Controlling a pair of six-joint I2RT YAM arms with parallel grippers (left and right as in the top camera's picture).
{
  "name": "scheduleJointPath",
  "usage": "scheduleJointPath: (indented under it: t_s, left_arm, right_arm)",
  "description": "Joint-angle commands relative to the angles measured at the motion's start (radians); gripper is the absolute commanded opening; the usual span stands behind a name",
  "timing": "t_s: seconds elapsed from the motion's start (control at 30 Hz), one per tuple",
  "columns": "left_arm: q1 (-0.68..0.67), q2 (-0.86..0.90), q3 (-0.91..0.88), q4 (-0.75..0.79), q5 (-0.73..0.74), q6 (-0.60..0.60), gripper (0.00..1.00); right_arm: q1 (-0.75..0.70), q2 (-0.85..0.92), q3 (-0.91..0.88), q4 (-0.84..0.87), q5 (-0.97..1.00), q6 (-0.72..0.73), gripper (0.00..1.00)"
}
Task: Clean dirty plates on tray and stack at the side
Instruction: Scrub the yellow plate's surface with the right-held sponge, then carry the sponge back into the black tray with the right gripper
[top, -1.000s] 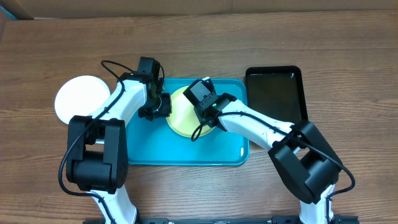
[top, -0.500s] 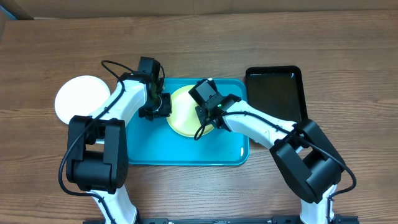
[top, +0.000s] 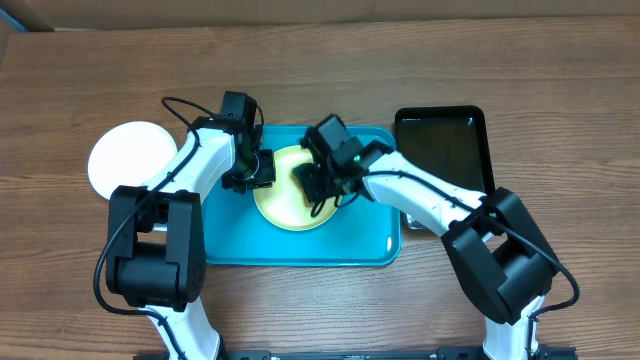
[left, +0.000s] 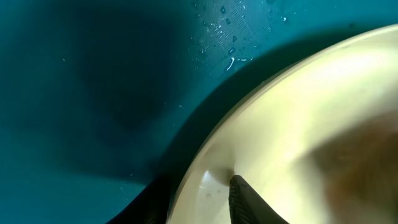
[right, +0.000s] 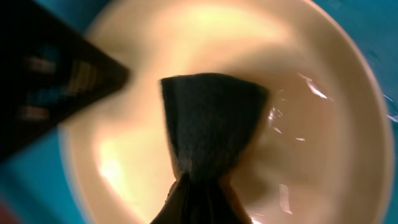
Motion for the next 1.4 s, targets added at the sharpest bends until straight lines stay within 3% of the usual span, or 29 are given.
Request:
scheduleJointPath:
  t_s: [0.0, 0.33, 0.57, 0.7, 0.9, 0.97, 1.03, 1.13, 1.2, 1.27, 1.37]
  left_arm:
    - [-0.002, 0.016, -0.002, 0.000, 0.011, 0.005, 0.33]
    - [-0.002, 0.016, -0.002, 0.000, 0.011, 0.005, 0.34]
    - [-0.002, 0.016, -0.002, -0.001, 0.011, 0.005, 0.35]
    - [-0.002, 0.016, -0.002, -0.012, 0.012, 0.005, 0.35]
    - [-0.002, 0.016, -0.002, -0.019, 0.011, 0.006, 0.37]
    - [-0.002, 0.016, -0.002, -0.019, 0.008, 0.009, 0.40]
    - [-0.002, 0.016, -0.002, -0.027, 0.008, 0.009, 0.41]
    - [-0.002, 0.016, -0.002, -0.041, 0.008, 0.009, 0.39]
    - [-0.002, 0.016, -0.002, -0.045, 0.007, 0.014, 0.36]
    - [-0.002, 0.016, -0.001, -0.051, 0.008, 0.013, 0.29]
    - [-0.001, 0.016, 0.008, -0.074, 0.012, 0.013, 0.06]
  right_arm:
    - [-0.060, -0.102, 0.109, 0.001, -0.219, -0.010, 0.04]
    - [-0.340, -0.291, 0.149, -0.260, -0.199, -0.059, 0.04]
    - [-0.550, -0.296, 0.093, -0.483, 0.058, -0.060, 0.04]
    - [-0.591, -0.295, -0.032, -0.448, 0.138, -0.060, 0.04]
    - [-0.588, -0.295, -0.234, -0.243, 0.143, -0.059, 0.08]
    - [-0.588, -0.295, -0.278, -0.189, 0.163, -0.057, 0.16]
    - [-0.592, -0.295, -0.291, -0.169, 0.188, -0.056, 0.32]
    - [-0.603, -0.298, -0.257, -0.188, 0.182, -0.055, 0.38]
    - [-0.615, -0.299, -0.207, -0.233, 0.163, -0.056, 0.51]
    - [-0.632, -0.299, -0.124, -0.308, 0.170, -0.056, 0.68]
    - [-0.678, -0.299, -0.001, -0.409, 0.176, -0.056, 0.93]
